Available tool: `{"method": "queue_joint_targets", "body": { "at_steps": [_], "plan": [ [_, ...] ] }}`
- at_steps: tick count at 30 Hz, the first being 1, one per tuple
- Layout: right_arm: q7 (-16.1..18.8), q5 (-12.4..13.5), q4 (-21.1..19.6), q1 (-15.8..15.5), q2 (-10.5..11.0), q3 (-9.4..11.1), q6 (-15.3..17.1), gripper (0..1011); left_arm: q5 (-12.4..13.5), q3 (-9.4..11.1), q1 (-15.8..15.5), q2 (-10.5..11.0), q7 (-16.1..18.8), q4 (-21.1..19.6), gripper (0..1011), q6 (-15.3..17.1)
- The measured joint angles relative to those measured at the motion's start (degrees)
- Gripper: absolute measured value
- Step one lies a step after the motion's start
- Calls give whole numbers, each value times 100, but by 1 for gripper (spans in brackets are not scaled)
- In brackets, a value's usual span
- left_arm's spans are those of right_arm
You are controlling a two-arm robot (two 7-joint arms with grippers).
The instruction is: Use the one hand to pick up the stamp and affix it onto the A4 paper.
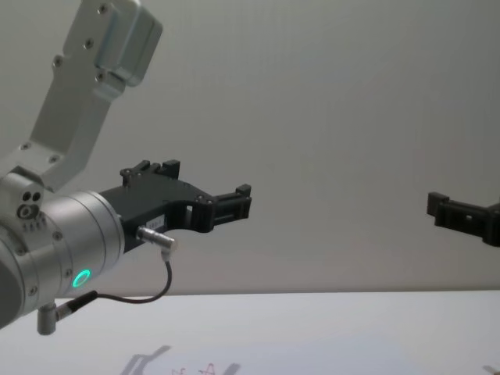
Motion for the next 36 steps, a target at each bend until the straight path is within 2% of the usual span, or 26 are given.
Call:
{"method": "queue_joint_targets", "body": {
  "at_steps": [36],
  "plan": [
    [0,0,0,0,0,0,0,1001,0,0,0,0,0,0,1001,0]
  ]
}}
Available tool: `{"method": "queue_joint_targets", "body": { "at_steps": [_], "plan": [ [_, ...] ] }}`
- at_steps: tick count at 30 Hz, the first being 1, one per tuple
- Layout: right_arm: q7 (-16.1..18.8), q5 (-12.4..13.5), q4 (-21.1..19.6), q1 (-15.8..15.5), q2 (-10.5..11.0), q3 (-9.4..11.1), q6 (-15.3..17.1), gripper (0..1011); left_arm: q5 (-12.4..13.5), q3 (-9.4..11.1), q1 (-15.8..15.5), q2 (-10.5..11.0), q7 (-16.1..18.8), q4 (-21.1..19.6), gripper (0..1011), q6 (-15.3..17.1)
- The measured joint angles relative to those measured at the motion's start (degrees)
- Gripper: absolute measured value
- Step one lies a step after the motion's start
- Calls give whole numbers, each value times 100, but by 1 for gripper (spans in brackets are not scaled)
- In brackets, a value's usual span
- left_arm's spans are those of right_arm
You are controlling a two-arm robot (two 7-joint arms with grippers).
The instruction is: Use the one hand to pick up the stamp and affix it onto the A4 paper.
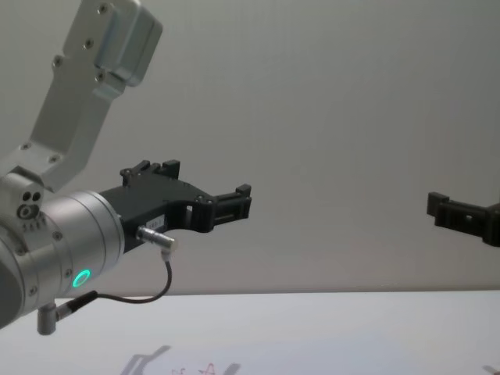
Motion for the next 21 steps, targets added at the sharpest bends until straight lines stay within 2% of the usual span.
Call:
{"method": "queue_joint_targets", "body": {
  "at_steps": [12,21],
  "plan": [
    [-41,-17,-44,-63,11,-3,29,1001,0,0,0,0,0,0,1001,0],
    [-314,-17,-311,-403,162,34,193,1001,0,0,0,0,0,0,1001,0]
  ]
}}
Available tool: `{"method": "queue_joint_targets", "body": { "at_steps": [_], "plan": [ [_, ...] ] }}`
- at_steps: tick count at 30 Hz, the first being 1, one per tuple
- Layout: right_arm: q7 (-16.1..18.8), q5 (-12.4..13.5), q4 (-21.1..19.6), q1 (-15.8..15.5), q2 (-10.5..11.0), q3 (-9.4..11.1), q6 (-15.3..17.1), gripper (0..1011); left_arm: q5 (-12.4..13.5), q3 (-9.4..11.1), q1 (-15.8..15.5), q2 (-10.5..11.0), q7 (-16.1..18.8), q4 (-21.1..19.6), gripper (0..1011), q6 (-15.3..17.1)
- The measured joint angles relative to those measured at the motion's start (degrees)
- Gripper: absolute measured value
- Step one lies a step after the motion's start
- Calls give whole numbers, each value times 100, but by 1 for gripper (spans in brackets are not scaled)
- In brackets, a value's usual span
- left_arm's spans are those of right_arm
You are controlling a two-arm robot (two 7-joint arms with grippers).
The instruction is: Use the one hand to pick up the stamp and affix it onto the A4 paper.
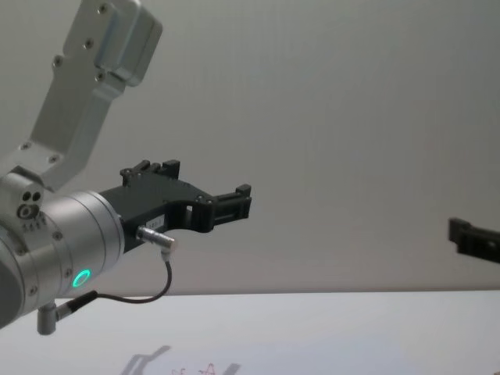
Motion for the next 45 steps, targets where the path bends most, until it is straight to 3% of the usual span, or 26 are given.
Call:
{"method": "queue_joint_targets", "body": {
  "at_steps": [10,18,34,45],
  "plan": [
    [-420,145,-352,-583,333,147,380,1001,0,0,0,0,0,0,1001,0],
    [-471,209,-404,-767,447,210,612,1001,0,0,0,0,0,0,1001,0],
    [-116,240,-169,-672,376,177,1208,1001,0,0,0,0,0,0,1001,0],
    [35,61,45,-575,241,76,1476,1001,0,0,0,0,0,0,1001,0]
  ]
}}
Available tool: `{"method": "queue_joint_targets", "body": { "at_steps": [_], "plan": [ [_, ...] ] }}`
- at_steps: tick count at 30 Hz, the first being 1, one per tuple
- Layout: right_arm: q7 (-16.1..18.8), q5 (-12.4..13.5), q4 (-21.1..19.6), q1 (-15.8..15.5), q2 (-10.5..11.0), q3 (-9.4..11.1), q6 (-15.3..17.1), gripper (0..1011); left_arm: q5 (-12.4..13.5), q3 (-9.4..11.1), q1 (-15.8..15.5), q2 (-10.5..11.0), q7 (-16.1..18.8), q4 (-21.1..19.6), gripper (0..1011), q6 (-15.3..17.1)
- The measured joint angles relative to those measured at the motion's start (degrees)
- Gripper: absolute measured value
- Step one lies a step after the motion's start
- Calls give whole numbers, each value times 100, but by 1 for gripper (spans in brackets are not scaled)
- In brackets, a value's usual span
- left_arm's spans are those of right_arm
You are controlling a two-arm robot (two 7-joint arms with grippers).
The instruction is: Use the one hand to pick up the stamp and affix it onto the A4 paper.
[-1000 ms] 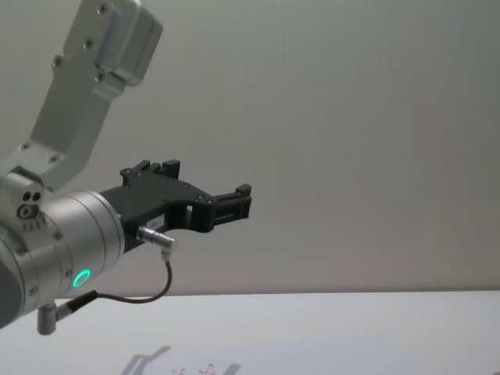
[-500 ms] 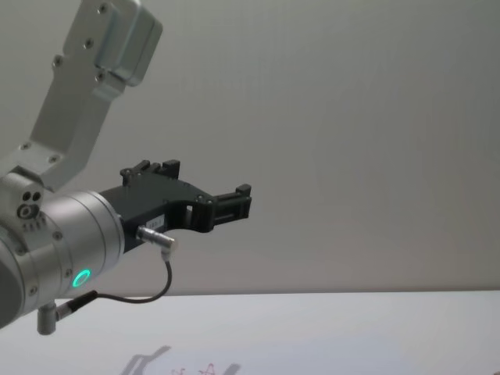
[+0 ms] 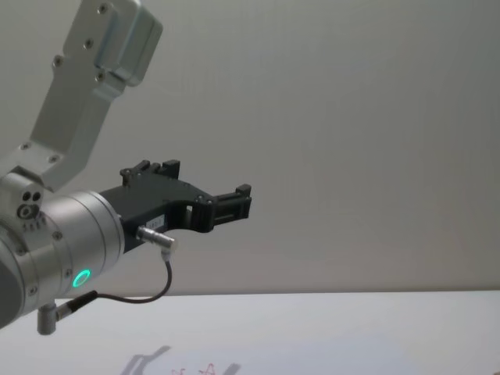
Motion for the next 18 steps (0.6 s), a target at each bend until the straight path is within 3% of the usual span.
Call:
{"method": "queue_joint_targets", "body": {
  "at_steps": [7,18],
  "plan": [
    [83,-129,112,73,-77,-53,81,997,0,0,0,0,0,0,1001,0],
    [149,-225,203,131,-140,-95,139,708,0,0,0,0,0,0,1001,0]
  ]
}}
